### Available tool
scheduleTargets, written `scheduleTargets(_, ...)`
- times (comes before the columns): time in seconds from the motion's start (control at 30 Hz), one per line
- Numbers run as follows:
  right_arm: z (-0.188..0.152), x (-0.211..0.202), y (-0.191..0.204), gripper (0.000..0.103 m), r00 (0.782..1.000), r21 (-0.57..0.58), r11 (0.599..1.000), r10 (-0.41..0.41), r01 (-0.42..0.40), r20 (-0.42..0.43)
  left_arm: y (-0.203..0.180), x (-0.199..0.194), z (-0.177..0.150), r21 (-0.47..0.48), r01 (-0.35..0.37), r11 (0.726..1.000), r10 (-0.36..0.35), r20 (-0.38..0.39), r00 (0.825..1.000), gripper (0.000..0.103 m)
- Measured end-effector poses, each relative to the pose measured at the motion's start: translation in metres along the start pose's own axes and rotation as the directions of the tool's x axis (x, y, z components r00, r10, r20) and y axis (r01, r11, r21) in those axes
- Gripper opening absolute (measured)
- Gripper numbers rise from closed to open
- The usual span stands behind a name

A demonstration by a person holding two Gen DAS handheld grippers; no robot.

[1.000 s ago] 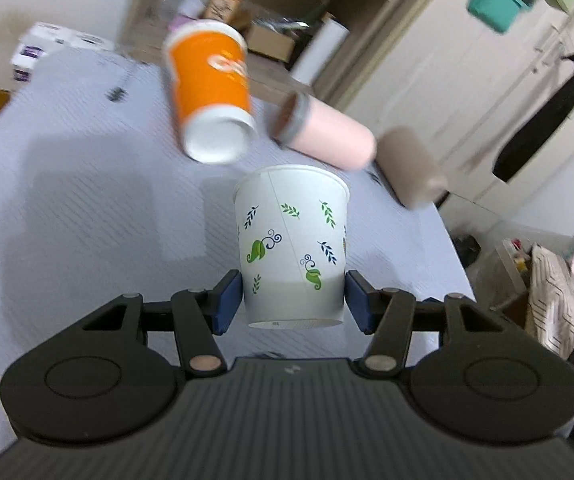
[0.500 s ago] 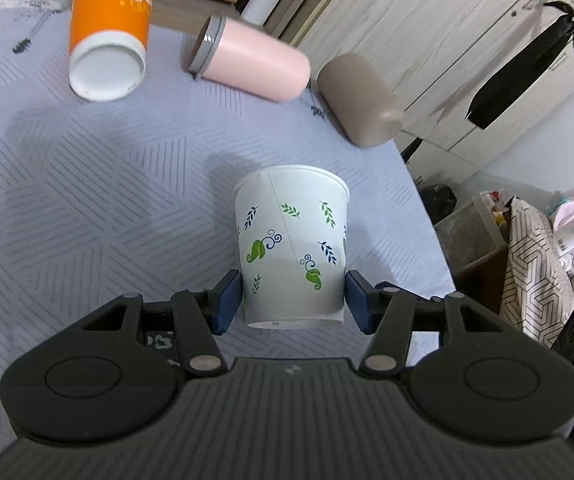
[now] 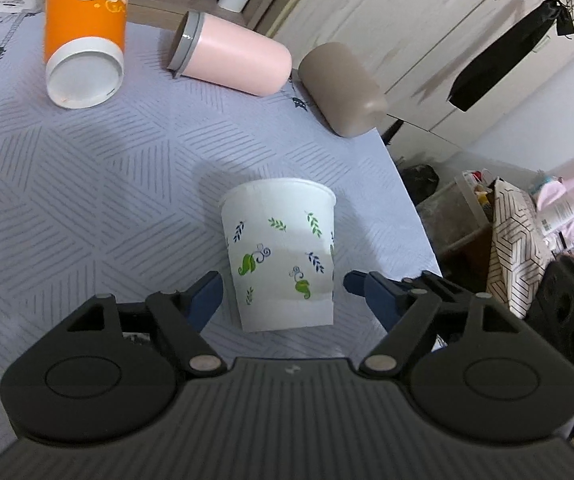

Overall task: Flip cup upright
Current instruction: 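Lower the upright white cup onto the table with the left tool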

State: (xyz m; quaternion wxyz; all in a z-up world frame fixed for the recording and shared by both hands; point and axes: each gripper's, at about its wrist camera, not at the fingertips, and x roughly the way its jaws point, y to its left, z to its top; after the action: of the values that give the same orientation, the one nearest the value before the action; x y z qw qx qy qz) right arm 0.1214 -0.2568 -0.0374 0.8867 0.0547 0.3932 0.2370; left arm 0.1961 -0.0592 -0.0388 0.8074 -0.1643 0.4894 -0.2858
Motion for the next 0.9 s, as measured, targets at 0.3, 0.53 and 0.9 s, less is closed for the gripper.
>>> scheduleTargets(0.3, 0.029, 0.019, -0.021, 0.103, 0.987, 0.133, 0.984, 0.132, -0.120, -0.089, 0.021, 0.013, 0.026, -0.041, 0.040, 0.998, -0.041, -0.028, 0.999, 0.078)
scheduleTargets(0.53, 0.039, 0.034, -0.032, 0.102, 0.971, 0.208, 0.963, 0.201, -0.172, -0.130, 0.026, 0.022, 0.032, -0.042, 0.076, 0.996, -0.077, -0.039, 0.996, 0.073)
scheduleTargets(0.9, 0.042, 0.029, -0.033, 0.076, 0.970, 0.207, 0.961, 0.210, -0.182, -0.120, 0.009, 0.010, 0.020, 0.090, 0.101, 0.991, -0.100, -0.020, 0.995, 0.062)
